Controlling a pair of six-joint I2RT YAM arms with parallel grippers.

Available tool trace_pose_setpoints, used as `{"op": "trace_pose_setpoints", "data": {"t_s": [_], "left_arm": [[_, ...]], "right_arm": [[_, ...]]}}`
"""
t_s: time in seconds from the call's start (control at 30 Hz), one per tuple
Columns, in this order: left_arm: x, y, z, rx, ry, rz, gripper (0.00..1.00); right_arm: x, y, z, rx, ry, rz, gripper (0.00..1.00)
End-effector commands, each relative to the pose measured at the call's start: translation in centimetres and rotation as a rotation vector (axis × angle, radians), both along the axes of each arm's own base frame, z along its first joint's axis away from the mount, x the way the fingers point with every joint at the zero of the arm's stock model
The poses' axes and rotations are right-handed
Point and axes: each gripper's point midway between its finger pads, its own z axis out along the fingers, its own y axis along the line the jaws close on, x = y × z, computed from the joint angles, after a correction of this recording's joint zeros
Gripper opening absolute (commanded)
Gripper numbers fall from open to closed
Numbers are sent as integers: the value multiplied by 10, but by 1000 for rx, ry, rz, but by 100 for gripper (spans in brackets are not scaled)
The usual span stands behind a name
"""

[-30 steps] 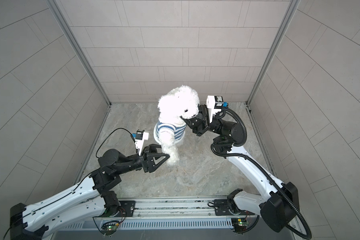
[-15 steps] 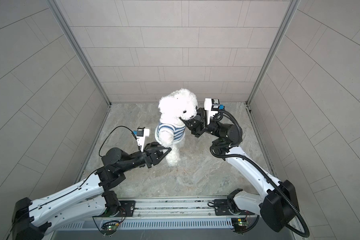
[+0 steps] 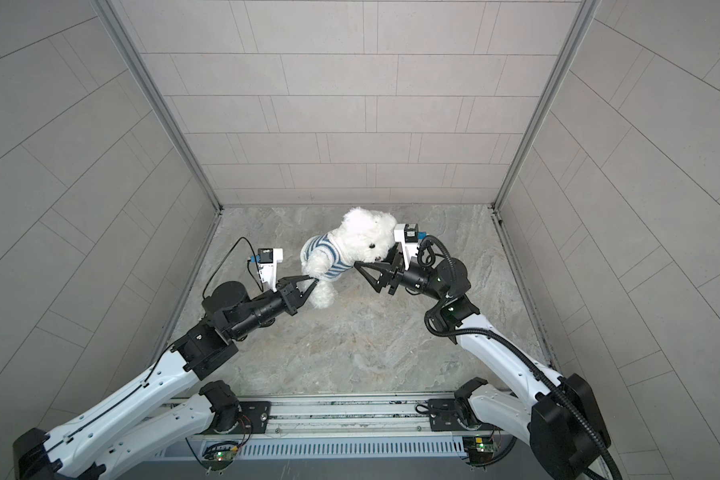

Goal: Dress the teddy bear

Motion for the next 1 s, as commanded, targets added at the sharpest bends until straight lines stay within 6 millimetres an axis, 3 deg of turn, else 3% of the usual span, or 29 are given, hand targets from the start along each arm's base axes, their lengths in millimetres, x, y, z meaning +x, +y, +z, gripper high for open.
{"op": "trace_pose_setpoints", "data": {"t_s": [0.0,0.27,0.37,0.5,0.63,0.77,0.97], "left_arm": [[17,12,0,101,-28,69,0],[73,11,-34,191,36,137,0],[89,9,-40,218,35,126,0],[95,0,-77,294,75,88,0],[79,-12,-115,413,97,67,0],[41,-19,-158,522,119,42,0],[-13,-6,-218,684,147,24,0]], "right_arm": [[3,-8,-44,-93,104,-56,83],[20,-31,-114,-195,324,-161,88],[28,-45,-128,-191,385,-213,89],[34,-62,-138,-264,446,-288,89],[33,-83,-144,-353,505,-372,88],[36,-101,-126,-358,527,-453,87],[50,-101,-117,-400,568,-461,86]]}}
